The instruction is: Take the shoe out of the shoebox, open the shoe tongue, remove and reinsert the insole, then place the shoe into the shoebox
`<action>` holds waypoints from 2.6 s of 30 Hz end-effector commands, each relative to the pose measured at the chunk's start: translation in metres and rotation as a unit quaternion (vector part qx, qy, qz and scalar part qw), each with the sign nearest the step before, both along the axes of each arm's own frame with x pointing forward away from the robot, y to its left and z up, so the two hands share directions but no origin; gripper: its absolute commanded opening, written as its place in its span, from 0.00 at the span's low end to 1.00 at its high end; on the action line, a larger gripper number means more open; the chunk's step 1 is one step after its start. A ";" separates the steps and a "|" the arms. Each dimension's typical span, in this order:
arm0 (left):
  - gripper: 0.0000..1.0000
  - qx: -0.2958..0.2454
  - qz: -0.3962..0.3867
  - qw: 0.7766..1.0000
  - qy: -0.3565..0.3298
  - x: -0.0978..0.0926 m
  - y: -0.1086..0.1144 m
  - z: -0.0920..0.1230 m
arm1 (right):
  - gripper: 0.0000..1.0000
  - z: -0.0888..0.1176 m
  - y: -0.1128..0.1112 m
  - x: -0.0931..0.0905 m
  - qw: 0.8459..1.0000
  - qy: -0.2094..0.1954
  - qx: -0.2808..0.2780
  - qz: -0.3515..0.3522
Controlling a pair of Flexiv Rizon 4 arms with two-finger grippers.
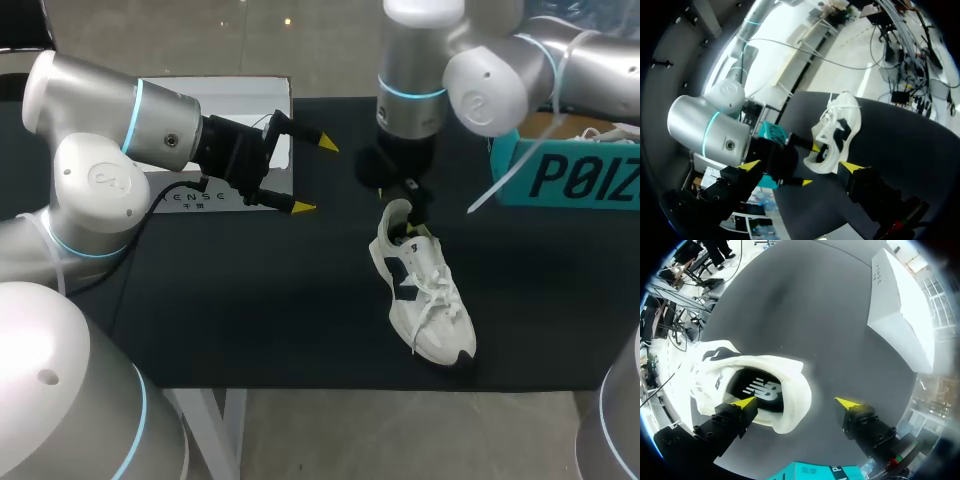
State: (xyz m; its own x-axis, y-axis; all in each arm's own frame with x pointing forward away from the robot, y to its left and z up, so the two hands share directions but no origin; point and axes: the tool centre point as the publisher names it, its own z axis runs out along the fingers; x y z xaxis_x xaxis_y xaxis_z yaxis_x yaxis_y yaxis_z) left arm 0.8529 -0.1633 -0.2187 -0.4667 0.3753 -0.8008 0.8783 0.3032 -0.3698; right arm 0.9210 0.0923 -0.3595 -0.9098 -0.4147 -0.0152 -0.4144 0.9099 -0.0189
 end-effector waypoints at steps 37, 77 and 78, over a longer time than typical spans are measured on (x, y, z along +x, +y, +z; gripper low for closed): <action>1.00 0.001 0.000 1.000 0.000 0.000 0.001 0.000 | 0.00 0.069 -0.003 -0.007 0.998 -0.029 -0.001 -0.049; 1.00 0.001 0.000 1.000 0.000 0.000 0.001 0.000 | 0.00 0.233 -0.175 -0.008 0.987 -0.103 -0.048 -0.110; 1.00 0.001 0.000 1.000 0.000 0.000 0.001 0.000 | 0.00 0.233 -0.175 -0.008 0.987 -0.103 -0.048 -0.110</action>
State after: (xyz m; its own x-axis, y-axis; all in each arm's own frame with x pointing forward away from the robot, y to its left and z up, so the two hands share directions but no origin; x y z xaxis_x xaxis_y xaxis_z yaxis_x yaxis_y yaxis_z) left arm 0.8529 -0.1632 -0.2187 -0.4667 0.3752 -0.8008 0.8783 0.3031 -0.3698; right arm 0.9146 -0.0819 -0.1272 -0.9606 -0.2147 -0.1767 -0.1845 0.9676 -0.1725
